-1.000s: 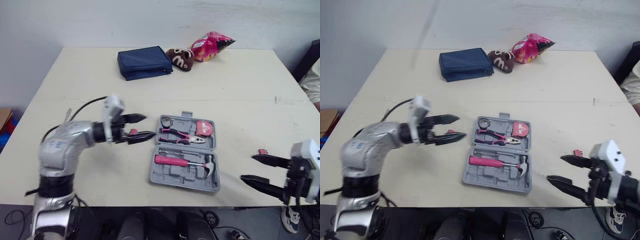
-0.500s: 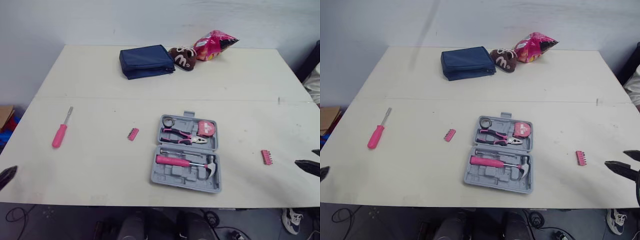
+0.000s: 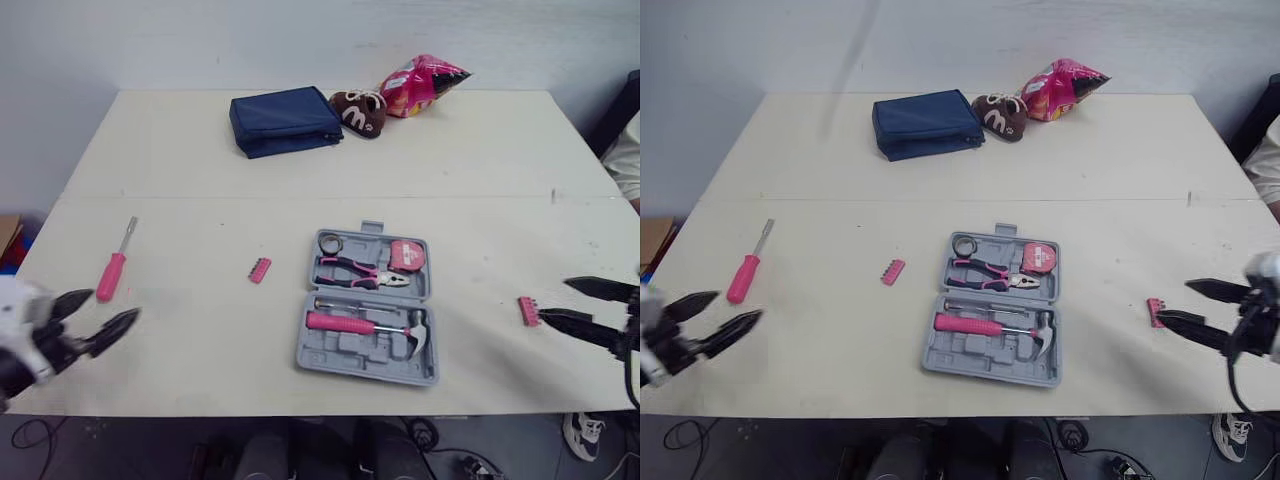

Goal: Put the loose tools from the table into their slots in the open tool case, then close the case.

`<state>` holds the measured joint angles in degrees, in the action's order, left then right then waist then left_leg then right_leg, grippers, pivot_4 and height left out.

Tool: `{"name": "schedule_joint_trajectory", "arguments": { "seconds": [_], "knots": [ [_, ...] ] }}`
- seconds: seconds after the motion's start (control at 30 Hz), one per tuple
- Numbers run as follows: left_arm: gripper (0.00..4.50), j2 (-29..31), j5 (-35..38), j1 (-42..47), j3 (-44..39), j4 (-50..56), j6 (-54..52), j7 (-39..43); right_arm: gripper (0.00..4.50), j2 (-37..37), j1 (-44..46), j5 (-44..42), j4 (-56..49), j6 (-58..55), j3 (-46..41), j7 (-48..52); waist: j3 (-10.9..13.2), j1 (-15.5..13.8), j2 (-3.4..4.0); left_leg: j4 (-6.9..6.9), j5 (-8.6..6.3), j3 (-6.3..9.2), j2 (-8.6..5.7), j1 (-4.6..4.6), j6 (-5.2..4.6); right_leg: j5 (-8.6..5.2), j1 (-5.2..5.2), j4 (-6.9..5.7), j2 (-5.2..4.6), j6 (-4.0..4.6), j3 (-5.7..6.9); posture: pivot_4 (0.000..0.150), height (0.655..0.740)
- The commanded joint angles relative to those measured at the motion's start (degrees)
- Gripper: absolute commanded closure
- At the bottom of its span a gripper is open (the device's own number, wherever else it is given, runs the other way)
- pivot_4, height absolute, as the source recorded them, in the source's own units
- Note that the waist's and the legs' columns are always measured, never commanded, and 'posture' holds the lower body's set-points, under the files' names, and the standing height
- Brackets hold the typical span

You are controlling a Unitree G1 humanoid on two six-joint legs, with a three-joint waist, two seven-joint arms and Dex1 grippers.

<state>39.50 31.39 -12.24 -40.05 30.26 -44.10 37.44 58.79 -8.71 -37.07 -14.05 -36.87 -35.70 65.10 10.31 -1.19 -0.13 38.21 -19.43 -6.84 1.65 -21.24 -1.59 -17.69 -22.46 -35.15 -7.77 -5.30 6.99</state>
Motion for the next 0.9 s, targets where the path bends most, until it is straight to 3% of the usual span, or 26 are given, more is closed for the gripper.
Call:
{"name": "schedule_joint_trajectory", "arguments": {
  "seconds": [0.03,0.13,0.27,0.47,0.63,0.73,0.9],
  "knots": [
    [0.03,-3.17,1.94,4.24,7.71,7.08,-5.73,-8.3,0.0,-1.56,3.83,-6.5,-11.28,-3.68,3.91,-3.57,0.0,0.07,-0.01,0.0,0.02,-0.03,0.01,0.03,0.0,0.01,0.01,-0.02,0.04,-0.01,-0.06,0.15,0.74],
    [0.03,-3.98,-6.18,10.92,22.65,5.55,-5.79,-14.19,0.0,-5.32,12.89,-11.31,-21.07,-5.44,15.25,-7.59,-0.01,0.18,-0.07,0.0,0.09,-0.1,0.02,0.12,0.06,0.03,-0.01,-0.14,0.15,-0.03,-0.18,0.15,0.74],
    [0.03,-7.87,-9.59,18.69,31.07,-1.84,-4.29,-17.29,0.0,-8.62,20.03,-12.78,-24.04,-6.73,22.36,-11.37,0.0,-0.21,-0.15,-0.01,0.18,-0.11,0.0,0.01,0.16,0.03,-0.15,-0.31,0.28,-0.01,-0.18,0.15,0.74],
    [0.03,-14.14,-13.07,23.41,35.48,-6.98,-4.61,-22.58,0.0,-9.28,22.66,-13.06,-24.93,-6.87,25.31,-13.7,0.02,-0.27,-0.35,0.26,0.15,-0.14,-0.09,-0.17,-0.12,0.06,-0.08,-0.29,0.22,-0.08,-0.15,0.15,0.74],
    [0.03,-15.56,-16.08,24.31,38.08,-10.37,-3.01,-23.82,0.0,-9.51,22.62,-13.39,-24.88,-6.6,25.32,-15.19,0.03,-0.18,-0.36,0.54,0.14,-0.13,-0.01,-0.2,-0.14,0.07,-0.07,-0.37,0.24,-0.1,-0.13,0.15,0.74],
    [0.75,-15.44,-17.72,24.7,40.54,-12.78,1.03,-21.84,0.0,-9.8,22.78,-13.35,-24.6,-6.45,25.62,-15.85,0.03,-0.18,-0.36,0.68,0.14,-0.12,0.02,-0.17,-0.13,0.07,-0.07,-0.37,0.2,-0.09,-0.15,0.15,0.74],
    [3.03,-15.8,-18.52,25.19,40.74,-14.34,1.54,-21.32,0.0,-9.81,23.01,-12.43,-24.07,-5.8,26.14,-15.86,0.03,-0.33,-0.36,0.7,0.09,-0.11,0.0,-0.17,-0.16,0.07,-0.06,-0.38,0.13,-0.09,-0.15,0.15,0.74]
  ]
}}
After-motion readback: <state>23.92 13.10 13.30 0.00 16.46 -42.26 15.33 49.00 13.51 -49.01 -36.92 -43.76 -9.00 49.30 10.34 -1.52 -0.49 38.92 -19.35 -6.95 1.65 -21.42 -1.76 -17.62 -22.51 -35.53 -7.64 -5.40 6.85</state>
